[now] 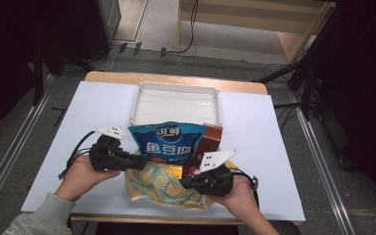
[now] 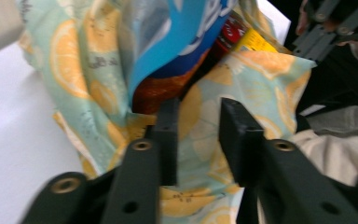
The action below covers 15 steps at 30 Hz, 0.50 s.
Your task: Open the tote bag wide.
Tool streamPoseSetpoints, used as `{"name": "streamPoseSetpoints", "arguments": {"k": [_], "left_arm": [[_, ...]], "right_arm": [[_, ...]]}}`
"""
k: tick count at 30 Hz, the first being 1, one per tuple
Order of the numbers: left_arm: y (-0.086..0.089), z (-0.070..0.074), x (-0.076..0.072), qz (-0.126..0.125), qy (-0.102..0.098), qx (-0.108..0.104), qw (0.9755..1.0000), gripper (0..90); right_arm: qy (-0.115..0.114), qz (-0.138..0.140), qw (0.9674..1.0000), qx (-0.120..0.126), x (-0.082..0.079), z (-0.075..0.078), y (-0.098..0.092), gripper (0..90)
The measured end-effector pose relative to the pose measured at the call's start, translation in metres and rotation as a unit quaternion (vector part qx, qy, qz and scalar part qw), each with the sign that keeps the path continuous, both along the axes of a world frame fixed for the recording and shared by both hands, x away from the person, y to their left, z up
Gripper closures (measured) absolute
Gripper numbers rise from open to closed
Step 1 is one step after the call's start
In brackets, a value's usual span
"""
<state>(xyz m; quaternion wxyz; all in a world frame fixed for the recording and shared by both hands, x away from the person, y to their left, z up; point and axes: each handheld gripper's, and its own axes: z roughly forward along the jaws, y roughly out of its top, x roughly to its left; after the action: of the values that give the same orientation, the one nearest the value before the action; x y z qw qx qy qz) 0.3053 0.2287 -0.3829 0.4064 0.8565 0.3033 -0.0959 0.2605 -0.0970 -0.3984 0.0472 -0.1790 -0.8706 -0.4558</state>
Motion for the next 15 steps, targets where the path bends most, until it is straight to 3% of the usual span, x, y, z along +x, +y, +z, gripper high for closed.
{"name": "streamPoseSetpoints", "arguments": {"k": [8, 15], "left_arm": [[-0.004, -0.009, -0.003, -0.021, 0.0, -0.003, 0.9998, 46.3], [-0.009, -0.018, 0.002, -0.025, -0.001, 0.016, 0.9996, 47.0]], "right_arm": [[-0.001, 0.01, 0.9999, -0.002, -0.002, -0.004, 0.008, 90.0], [0.0, 0.013, 0.9999, -0.003, -0.002, -0.005, 0.009, 90.0]]}}
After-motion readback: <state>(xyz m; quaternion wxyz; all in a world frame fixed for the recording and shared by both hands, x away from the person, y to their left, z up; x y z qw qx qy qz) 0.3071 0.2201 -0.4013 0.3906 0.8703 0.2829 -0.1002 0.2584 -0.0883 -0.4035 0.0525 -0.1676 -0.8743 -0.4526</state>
